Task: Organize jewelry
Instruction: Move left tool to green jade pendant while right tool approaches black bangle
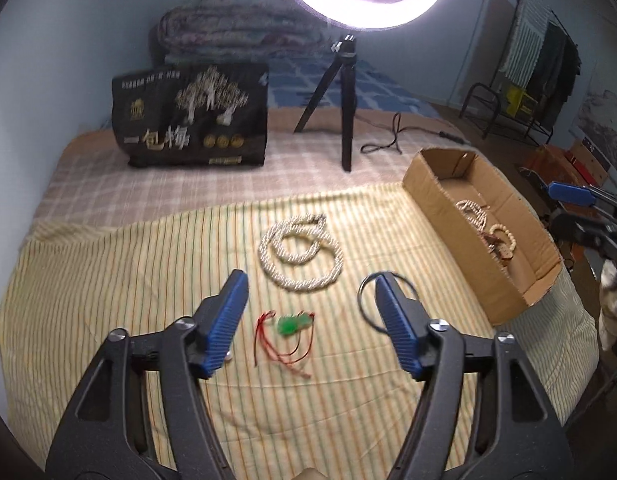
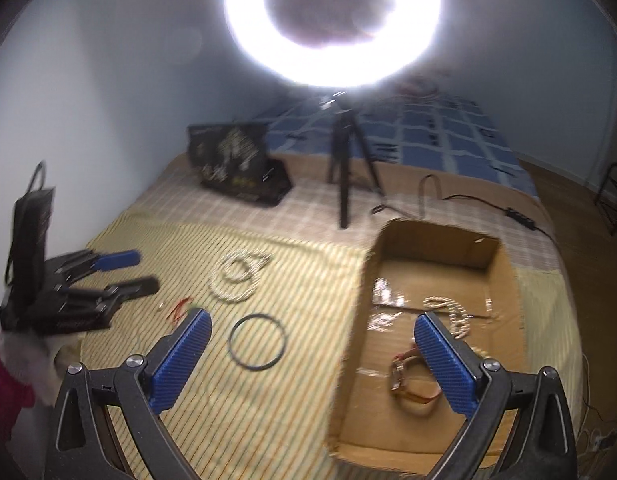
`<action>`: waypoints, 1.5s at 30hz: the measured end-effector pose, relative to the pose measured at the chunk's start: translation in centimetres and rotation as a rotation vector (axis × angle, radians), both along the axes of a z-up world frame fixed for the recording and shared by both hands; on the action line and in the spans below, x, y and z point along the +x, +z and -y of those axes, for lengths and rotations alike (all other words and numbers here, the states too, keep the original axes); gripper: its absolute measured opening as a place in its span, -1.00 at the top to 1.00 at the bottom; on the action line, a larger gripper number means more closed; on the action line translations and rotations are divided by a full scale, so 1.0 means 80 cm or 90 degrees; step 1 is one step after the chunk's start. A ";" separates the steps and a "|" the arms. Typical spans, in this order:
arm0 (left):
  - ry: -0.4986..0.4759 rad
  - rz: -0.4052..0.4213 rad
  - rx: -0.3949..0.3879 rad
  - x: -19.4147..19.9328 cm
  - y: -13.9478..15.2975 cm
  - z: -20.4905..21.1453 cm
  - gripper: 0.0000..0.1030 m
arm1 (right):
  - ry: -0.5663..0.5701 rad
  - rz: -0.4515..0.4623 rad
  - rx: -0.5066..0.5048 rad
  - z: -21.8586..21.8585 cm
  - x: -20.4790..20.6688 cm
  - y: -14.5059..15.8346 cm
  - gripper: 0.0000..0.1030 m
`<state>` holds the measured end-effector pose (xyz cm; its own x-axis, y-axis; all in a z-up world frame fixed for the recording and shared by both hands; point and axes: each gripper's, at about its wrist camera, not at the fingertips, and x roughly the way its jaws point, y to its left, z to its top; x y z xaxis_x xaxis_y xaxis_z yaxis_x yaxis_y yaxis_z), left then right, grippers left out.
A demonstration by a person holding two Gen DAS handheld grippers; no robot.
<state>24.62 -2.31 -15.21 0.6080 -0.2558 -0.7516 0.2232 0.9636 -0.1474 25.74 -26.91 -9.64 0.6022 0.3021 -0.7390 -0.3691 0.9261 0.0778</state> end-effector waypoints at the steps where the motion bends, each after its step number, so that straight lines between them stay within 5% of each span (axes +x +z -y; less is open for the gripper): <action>1: 0.002 -0.005 -0.002 0.000 -0.004 -0.002 -0.30 | 0.012 -0.007 -0.005 -0.007 -0.002 -0.004 -0.95; 24: 0.010 -0.098 -0.008 0.014 -0.092 0.006 -0.30 | 0.126 -0.144 -0.062 -0.104 -0.005 -0.126 0.00; 34: 0.034 -0.110 -0.010 0.028 -0.112 0.009 -0.28 | 0.123 -0.153 -0.079 -0.115 0.004 -0.144 0.13; 45: 0.056 -0.089 0.025 0.029 -0.119 0.016 0.34 | 0.120 -0.151 -0.099 -0.126 0.012 -0.157 0.26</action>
